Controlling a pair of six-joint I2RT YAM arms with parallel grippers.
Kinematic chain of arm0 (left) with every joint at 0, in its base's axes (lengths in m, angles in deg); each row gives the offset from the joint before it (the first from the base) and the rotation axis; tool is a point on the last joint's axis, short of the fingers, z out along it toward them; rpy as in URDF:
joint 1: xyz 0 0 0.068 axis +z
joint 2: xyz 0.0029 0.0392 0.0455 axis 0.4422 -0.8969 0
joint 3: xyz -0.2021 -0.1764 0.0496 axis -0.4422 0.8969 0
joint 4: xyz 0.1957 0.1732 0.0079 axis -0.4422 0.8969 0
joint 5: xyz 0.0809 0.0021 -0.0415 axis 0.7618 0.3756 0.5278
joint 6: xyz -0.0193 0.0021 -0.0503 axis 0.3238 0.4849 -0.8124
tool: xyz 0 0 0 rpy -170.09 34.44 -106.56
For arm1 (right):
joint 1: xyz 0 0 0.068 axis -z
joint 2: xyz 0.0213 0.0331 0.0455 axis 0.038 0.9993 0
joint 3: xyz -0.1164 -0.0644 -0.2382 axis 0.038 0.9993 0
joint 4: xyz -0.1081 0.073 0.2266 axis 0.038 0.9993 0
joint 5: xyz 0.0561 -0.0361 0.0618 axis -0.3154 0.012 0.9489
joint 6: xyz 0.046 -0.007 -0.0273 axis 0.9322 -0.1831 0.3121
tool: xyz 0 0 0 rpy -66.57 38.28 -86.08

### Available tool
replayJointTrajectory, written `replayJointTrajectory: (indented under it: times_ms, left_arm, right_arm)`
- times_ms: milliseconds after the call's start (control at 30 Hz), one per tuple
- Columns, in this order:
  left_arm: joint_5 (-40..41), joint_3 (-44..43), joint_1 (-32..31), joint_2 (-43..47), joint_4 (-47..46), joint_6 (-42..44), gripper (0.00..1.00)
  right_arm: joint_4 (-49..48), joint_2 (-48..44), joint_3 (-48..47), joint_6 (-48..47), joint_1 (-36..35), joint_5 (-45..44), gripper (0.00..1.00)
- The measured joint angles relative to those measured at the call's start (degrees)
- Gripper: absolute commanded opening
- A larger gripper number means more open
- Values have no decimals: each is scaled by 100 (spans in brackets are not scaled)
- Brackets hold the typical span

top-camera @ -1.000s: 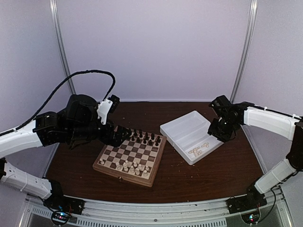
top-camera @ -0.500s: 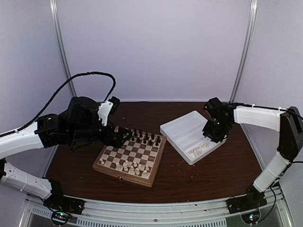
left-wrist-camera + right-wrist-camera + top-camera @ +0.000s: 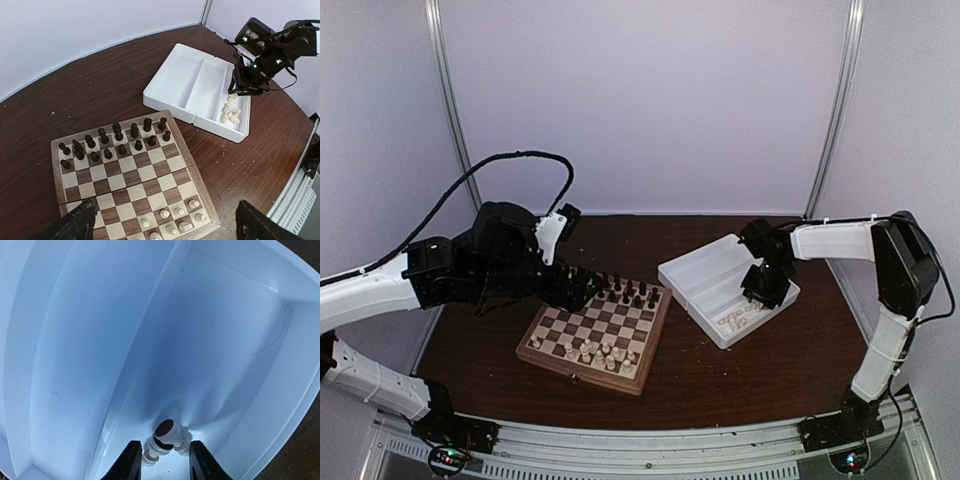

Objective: Set up the chess pieces on the board
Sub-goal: Pick up the chess piece from the storage box.

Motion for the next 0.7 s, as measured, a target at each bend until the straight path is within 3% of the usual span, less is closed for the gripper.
replayJointTrajectory:
  times_ms: [200,467,700]
  left_arm:
    - [0,-122,50,-142,15,138,98]
    - [0,-144,107,-269,33,216,98]
    - [0,-240,175,-330,35,278,98]
  right_arm:
    - [-55,273,-164,-92,17,57,36]
    - [-166,393,-192,-214,57,199,26]
    - [-101,306,-201,-339,101,221,26]
